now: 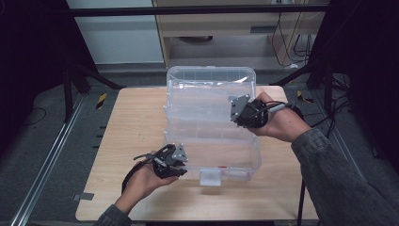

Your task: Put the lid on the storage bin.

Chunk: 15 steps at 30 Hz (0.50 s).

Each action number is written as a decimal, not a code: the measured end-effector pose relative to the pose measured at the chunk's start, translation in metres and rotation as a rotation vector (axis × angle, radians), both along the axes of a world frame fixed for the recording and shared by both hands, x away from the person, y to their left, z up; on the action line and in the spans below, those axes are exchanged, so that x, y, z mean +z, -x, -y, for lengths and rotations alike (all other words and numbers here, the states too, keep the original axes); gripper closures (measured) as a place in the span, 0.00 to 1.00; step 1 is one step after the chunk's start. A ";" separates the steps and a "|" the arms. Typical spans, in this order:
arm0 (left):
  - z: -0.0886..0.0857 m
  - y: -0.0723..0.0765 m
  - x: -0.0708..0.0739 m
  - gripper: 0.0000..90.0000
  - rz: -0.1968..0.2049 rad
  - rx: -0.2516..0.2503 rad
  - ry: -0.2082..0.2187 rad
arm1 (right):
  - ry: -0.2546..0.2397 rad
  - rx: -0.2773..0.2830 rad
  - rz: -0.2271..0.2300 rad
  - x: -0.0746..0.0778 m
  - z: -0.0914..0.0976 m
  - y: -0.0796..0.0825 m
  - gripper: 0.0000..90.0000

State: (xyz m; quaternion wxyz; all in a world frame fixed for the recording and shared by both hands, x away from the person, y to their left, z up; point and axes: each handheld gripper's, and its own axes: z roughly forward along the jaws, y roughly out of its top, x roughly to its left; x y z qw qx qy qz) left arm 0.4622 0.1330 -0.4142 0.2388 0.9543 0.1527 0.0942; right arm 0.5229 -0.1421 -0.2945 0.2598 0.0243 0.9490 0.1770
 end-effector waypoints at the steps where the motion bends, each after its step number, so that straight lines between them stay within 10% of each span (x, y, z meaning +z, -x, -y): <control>1: 0.000 0.000 0.000 0.83 0.000 0.000 0.000 | 0.000 0.000 0.000 0.000 0.000 0.000 0.95; 15: 0.000 0.004 -0.002 0.82 -0.020 0.039 0.018 | -0.005 0.002 0.025 -0.005 0.001 0.016 0.95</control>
